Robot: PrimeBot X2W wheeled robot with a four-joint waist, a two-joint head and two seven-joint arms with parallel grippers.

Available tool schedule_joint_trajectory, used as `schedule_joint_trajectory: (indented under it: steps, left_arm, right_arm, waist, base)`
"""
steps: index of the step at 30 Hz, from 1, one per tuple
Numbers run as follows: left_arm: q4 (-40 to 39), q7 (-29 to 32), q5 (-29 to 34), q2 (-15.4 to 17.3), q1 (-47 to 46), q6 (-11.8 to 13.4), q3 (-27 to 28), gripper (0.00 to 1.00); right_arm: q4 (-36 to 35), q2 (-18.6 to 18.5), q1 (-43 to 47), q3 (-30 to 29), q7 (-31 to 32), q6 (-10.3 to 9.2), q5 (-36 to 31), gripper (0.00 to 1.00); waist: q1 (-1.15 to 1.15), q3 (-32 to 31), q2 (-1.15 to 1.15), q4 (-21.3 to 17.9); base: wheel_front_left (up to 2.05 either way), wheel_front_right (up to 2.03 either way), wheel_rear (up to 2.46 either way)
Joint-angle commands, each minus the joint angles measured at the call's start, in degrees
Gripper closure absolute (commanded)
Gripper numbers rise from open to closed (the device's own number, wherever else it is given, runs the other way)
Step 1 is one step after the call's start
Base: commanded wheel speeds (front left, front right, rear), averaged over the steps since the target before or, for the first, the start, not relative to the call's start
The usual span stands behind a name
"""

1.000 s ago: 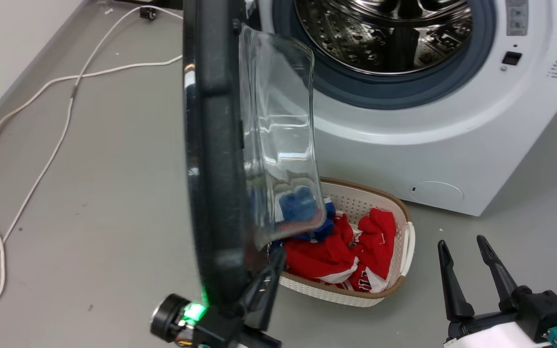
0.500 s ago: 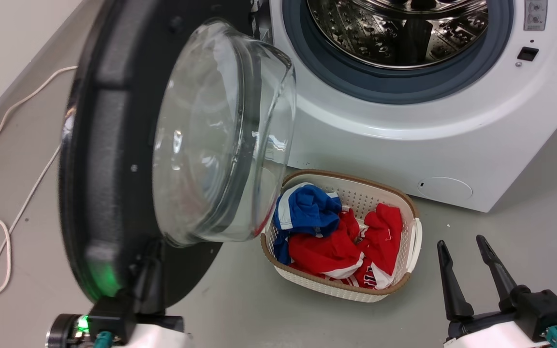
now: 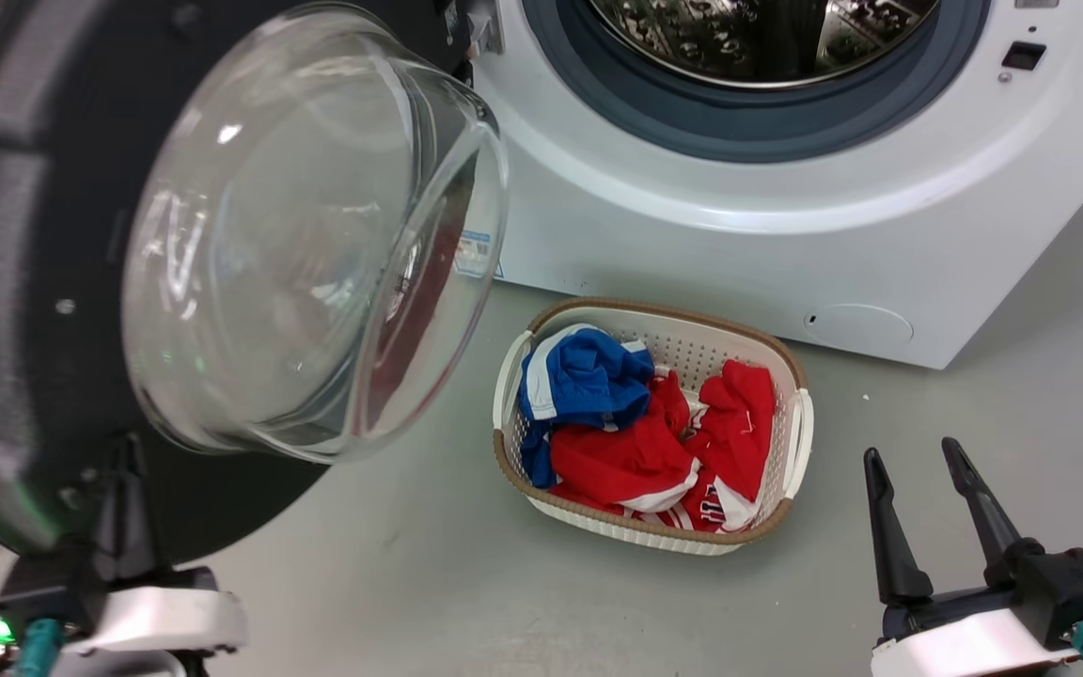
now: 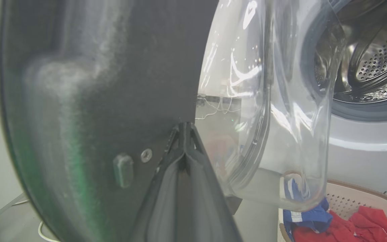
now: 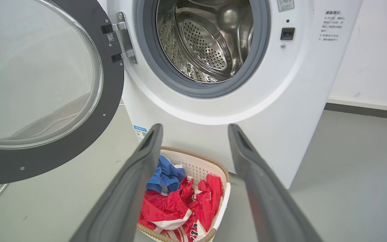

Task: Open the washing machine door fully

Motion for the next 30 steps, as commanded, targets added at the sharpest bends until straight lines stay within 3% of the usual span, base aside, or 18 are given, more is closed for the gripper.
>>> schedule_joint_trajectory:
  steps: [1,12,30]
  left_arm:
    - [-0.08,0.11,-0.37,0.31,-1.31,0.65,1.47,1.00]
    - [4.87,0.12,-1.80,2.67,-8.08,-1.76,11.76,1.00]
    - [17.72,0.13,-2.70,6.50,-17.80,-6.64,21.79,1.00]
  right_arm:
    - [-0.32,0.15,-1.13,-0.14,-0.10,-0.01,-0.50,0.00]
    - [-0.84,0.14,-2.53,-0.70,-0.10,-0.01,-1.45,0.00]
    - [-1.11,0.14,-5.22,-0.88,-0.10,-0.01,-2.26,0.00]
  waist:
    - [-0.01,0.43,0.00,-0.12]
    - [-0.01,3.35,0.00,-0.57]
    - [-0.01,6.41,0.00,-3.30]
  base:
    - [0.00,0.00,0.00]
    - [0.00,0.00,0.00]
    - [0.00,0.00,0.00]
